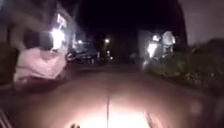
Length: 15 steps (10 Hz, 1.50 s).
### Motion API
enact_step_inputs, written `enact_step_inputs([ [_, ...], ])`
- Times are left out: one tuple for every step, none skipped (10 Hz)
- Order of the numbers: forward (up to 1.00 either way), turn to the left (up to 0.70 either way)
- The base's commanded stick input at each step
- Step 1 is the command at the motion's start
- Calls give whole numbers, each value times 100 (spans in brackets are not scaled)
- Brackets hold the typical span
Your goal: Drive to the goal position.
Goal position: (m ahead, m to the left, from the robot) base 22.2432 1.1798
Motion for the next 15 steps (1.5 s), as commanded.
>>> enact_step_inputs([
  [100, 0],
  [100, 0],
  [100, 0],
  [100, 0],
  [100, 0],
  [100, 0],
  [100, 0],
  [100, 0],
  [100, 0],
  [100, 0],
  [100, 0],
  [100, 0],
  [100, 0],
  [100, 0],
  [100, 0],
])
